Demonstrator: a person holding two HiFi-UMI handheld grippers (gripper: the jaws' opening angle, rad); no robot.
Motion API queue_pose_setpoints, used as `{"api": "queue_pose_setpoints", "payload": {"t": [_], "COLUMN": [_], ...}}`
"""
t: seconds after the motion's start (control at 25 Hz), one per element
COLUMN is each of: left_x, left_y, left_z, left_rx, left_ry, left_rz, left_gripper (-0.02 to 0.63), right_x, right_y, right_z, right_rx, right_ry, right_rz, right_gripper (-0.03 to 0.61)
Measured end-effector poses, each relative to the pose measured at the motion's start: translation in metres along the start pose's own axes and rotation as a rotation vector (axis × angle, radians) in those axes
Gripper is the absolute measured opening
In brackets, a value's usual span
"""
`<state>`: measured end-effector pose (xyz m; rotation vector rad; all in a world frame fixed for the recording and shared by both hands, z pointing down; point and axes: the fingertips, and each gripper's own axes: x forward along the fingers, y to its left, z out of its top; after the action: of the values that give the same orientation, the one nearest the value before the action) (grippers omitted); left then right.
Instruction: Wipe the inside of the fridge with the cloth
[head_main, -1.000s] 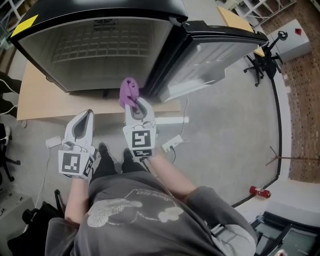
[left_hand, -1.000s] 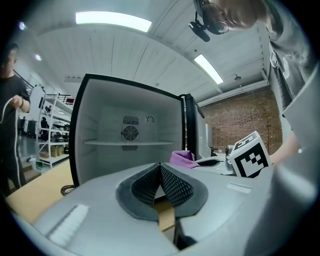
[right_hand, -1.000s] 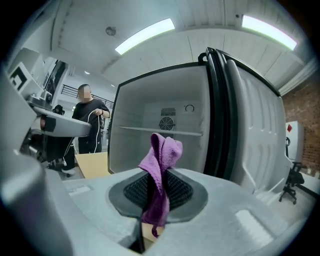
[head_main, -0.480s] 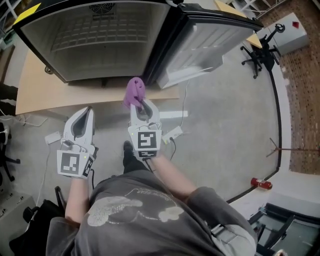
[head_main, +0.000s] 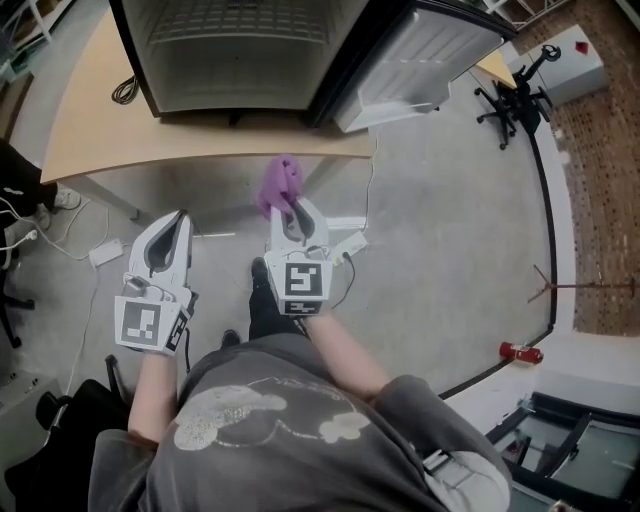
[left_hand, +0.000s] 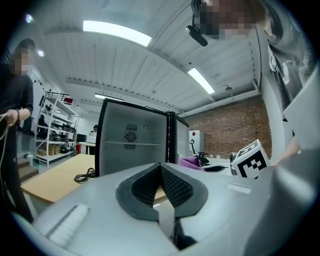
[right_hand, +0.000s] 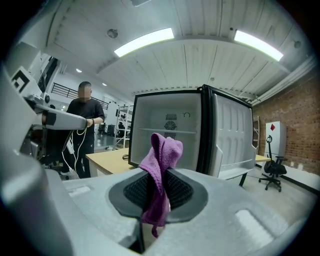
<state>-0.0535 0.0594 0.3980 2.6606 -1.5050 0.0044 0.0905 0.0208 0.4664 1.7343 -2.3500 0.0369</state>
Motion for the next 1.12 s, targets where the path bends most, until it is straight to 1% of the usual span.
{"api": "queue_pose_setpoints", "payload": {"t": [0.12,0.24,0.32,0.52,0.64,0.72,0.88,1.04,1.12], "left_x": [-0.034,-0.066,-0.086,-0.12,-0.132,-0.137,-0.141,-0.143,-0.146], "left_y": [-0.004,-0.011,-0.017,-0.029,-0.036,-0.041,-0.052,-0.059,-0.062], "left_z": [-0.002,-0.008,-0.012,-0.012,-0.014,-0.017,-0.016,-0.016,-0.017], "left_rx": [-0.005,-0.012,-0.016,-0.023,-0.037,-0.049,-0.056,-0.064,-0.058], "left_ry": [-0.003,-0.002,-0.001,-0.013,-0.01,-0.005,-0.007,-0.012,-0.009], "left_rz": [-0.005,-0.011,-0.02,-0.044,-0.062,-0.073,-0.088,-0.084,-0.077], "left_gripper": [0.018,0.018,0.018,0.018,0.018,0.018,0.018,0.018,0.018], "right_x": [-0.028,-0.06,-0.082,-0.12,-0.137,-0.147,-0.161,-0.163,-0.165], "right_y": [0.024,0.047,0.057,0.072,0.081,0.087,0.092,0.094,0.098], "right_z": [-0.001,0.0,-0.003,-0.023,-0.02,-0.016,-0.014,-0.007,-0.004], "right_rx": [-0.003,0.016,0.008,0.01,0.006,0.011,-0.018,-0.045,-0.042], "right_ry": [-0.002,-0.016,-0.02,0.027,0.037,0.041,0.044,0.039,0.028], "right_rz": [-0.002,0.006,-0.006,-0.033,-0.042,-0.03,-0.019,0.004,0.031], "right_gripper": [0.041,0.041,0.041,0.041,0.04,0.04,0.04,0.04,0.038]}}
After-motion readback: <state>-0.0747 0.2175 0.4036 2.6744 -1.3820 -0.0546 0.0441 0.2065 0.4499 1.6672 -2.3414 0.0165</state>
